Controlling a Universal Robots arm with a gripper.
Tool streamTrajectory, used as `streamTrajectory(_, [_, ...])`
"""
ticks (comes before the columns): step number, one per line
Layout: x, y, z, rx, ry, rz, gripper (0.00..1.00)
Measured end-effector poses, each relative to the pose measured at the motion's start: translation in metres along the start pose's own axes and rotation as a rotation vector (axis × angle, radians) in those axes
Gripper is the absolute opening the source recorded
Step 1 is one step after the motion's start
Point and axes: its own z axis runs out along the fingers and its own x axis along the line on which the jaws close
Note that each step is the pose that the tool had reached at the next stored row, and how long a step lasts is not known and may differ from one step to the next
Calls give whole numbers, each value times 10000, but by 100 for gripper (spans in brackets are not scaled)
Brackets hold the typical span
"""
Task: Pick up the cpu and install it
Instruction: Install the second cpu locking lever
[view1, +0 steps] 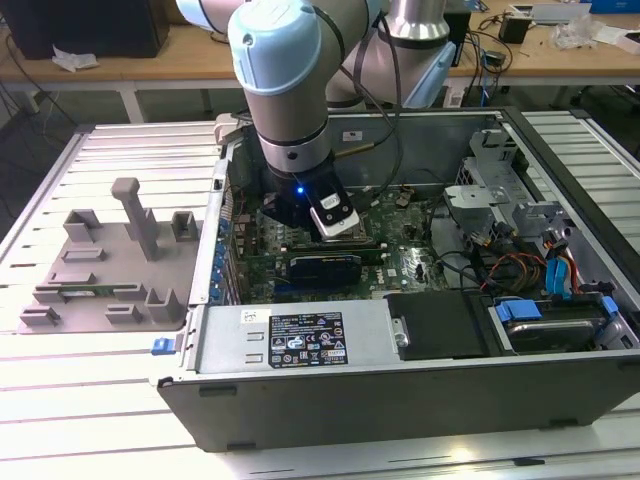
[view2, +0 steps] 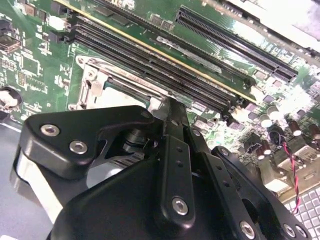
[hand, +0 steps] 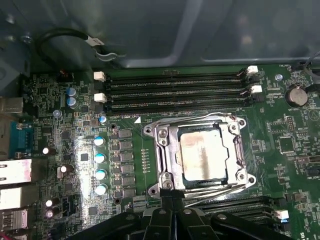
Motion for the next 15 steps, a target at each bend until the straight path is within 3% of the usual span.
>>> streamTrajectory(5, [-14, -88, -18, 4, 26, 5, 11])
streamTrajectory(9, [-7, -97, -13, -57, -21, -5, 11])
streamTrajectory(13, [9, -120, 3, -262, -103, -27, 11])
streamTrajectory(15, [28, -131, 6, -473, -163, -45, 11])
